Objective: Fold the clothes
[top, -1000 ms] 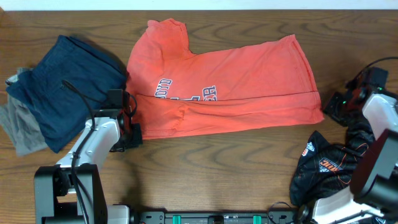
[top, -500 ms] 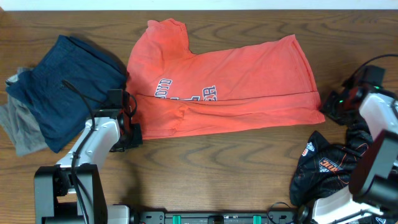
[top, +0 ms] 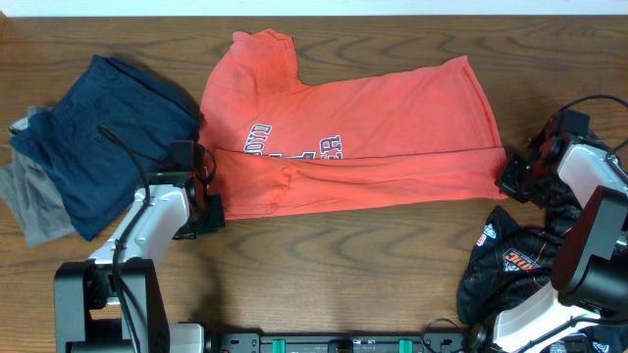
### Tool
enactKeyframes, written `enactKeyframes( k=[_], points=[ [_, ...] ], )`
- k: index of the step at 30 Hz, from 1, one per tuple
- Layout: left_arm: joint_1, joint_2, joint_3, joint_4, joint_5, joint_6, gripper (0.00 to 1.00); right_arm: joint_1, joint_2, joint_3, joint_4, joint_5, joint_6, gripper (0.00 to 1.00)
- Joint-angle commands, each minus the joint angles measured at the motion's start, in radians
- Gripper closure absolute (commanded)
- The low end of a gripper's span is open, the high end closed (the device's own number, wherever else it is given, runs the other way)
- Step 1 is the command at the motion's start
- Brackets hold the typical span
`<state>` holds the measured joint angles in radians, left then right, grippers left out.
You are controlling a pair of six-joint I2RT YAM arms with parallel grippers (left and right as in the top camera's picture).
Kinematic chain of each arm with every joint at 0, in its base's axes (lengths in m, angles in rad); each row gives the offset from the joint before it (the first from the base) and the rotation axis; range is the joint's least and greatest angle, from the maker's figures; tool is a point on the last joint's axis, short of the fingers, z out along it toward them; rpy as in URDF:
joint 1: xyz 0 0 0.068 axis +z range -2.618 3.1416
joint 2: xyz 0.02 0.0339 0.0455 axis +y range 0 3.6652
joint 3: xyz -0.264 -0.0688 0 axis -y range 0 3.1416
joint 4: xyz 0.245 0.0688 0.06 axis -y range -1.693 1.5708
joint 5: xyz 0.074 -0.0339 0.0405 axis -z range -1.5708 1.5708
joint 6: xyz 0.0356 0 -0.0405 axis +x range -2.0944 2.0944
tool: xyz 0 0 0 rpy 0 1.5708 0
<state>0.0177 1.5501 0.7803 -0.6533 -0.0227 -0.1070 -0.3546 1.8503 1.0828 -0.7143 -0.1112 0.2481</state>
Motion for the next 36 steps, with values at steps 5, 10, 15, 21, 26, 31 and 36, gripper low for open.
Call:
enactKeyframes(
  k=[5, 10, 15, 21, 26, 31, 36],
  points=[
    [0.002, -0.011, -0.004, 0.053, -0.079, 0.009, 0.78, -0.012, 0.006, -0.007, -0.024, 0.193, 0.036, 0.99],
    [0.002, -0.011, 0.016, 0.102, -0.218, 0.008, 0.89, -0.029, 0.006, -0.007, -0.026, 0.189, 0.036, 0.99],
    [0.002, -0.029, 0.023, 0.091, -0.246, 0.008, 0.94, -0.032, 0.006, -0.007, -0.027, 0.189, 0.036, 0.99],
    [-0.015, -0.1, 0.023, 0.052, -0.184, 0.029, 0.94, -0.032, 0.006, -0.007, -0.026, 0.189, 0.036, 0.99],
    [-0.014, -0.181, 0.023, 0.118, -0.332, 0.035, 0.89, -0.032, 0.006, -0.007, -0.026, 0.19, 0.036, 0.99],
    [-0.014, -0.2, 0.023, 0.089, -0.284, 0.034, 0.69, -0.032, 0.006, -0.007, -0.024, 0.189, 0.036, 0.99],
    [-0.014, -0.199, 0.023, 0.01, -0.023, 0.034, 0.61, -0.032, 0.006, -0.007, -0.023, 0.189, 0.036, 0.99]
  ],
)
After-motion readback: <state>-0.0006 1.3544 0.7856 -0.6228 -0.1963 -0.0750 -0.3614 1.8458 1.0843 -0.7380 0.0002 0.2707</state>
